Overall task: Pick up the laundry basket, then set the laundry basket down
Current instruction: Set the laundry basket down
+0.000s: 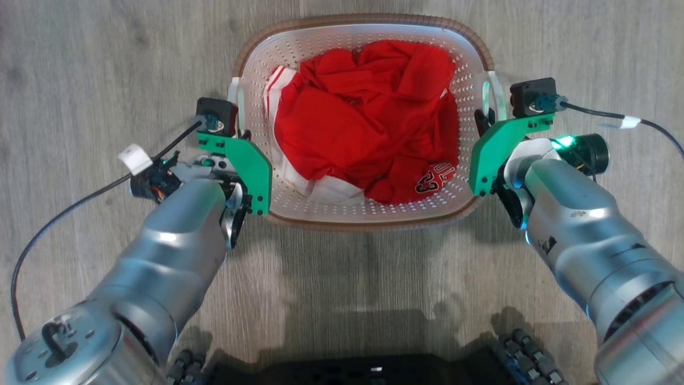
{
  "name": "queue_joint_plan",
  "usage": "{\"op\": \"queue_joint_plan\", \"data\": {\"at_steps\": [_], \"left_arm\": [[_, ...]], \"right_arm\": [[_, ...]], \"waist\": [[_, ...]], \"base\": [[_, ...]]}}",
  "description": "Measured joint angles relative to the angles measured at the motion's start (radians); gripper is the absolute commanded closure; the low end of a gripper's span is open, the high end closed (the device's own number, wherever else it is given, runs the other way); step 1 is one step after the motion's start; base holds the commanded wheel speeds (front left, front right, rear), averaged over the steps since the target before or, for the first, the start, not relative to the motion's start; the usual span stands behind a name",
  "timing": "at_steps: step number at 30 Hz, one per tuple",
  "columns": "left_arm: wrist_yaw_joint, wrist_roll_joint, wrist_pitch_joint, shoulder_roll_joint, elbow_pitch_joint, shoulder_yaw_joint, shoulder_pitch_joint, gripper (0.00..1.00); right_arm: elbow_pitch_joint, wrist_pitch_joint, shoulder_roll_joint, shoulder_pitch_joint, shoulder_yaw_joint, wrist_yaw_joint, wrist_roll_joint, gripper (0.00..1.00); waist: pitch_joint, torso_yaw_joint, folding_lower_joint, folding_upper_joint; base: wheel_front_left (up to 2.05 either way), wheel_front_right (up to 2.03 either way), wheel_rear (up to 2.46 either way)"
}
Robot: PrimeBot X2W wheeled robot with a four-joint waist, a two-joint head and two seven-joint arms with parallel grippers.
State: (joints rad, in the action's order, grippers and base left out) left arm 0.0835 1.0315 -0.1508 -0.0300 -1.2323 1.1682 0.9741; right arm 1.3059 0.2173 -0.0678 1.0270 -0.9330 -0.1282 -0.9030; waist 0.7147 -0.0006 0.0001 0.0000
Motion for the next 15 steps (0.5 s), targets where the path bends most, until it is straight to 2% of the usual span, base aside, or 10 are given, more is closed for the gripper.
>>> {"op": "queue_joint_plan", "data": {"at_steps": [15], "left_arm": [[0.005, 0.001, 0.0, 0.0, -0.001, 0.026, 0.051, 1.0]], "right_arm": [[0.0, 0.002, -0.001, 0.029, 0.064, 0.0, 0.061, 1.0]], "waist": [[0.08, 0.003, -0.0001, 0.0]], "base": [[0.0, 0.0, 0.0]]}}
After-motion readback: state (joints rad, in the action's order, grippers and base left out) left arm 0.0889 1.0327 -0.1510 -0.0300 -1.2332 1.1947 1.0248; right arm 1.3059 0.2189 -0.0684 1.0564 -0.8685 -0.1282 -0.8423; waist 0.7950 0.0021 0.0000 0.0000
